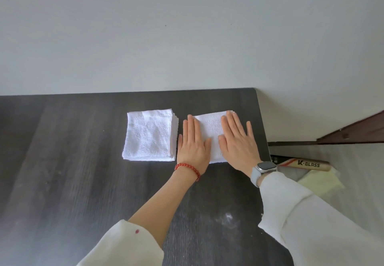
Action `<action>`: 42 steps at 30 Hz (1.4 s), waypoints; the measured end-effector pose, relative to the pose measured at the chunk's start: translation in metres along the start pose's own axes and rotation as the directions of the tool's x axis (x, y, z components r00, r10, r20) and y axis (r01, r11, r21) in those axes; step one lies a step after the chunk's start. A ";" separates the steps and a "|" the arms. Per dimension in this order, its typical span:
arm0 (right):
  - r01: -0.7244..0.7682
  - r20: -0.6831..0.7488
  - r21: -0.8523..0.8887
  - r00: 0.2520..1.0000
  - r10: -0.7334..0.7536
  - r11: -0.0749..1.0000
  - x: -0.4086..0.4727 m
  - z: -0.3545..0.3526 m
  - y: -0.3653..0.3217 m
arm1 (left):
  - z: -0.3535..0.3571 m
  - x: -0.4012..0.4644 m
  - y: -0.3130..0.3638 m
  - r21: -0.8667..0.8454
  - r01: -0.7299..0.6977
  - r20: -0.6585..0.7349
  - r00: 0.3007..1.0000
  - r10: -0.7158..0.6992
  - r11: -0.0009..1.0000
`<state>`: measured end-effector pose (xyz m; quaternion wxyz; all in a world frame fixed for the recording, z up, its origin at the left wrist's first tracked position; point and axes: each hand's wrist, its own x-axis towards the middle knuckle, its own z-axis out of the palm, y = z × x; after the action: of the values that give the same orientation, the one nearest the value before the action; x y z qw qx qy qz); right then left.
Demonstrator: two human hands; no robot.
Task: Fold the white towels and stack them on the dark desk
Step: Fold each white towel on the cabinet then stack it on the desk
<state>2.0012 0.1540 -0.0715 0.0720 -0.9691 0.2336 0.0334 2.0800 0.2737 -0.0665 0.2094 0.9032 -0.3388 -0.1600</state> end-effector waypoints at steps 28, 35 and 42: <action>-0.127 -0.388 0.557 0.834 0.393 0.821 -0.450 -0.183 0.007 | -0.099 -0.360 0.178 -0.110 -0.461 -0.276 0.865 0.418 0.881; -0.361 -0.373 0.645 0.621 0.689 0.674 -0.645 -0.182 0.118 | 0.001 -0.447 0.337 -0.146 -0.683 -0.060 0.729 0.682 0.716; -0.527 -0.303 0.751 0.260 0.917 0.398 -0.889 -0.159 0.253 | 0.158 -0.587 0.556 -0.294 -0.876 0.143 0.356 0.924 0.383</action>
<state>1.1002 0.3044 0.1415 0.2054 -0.6068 0.6776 -0.3612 1.2869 0.2498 0.1550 0.2863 0.5133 -0.7901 -0.1739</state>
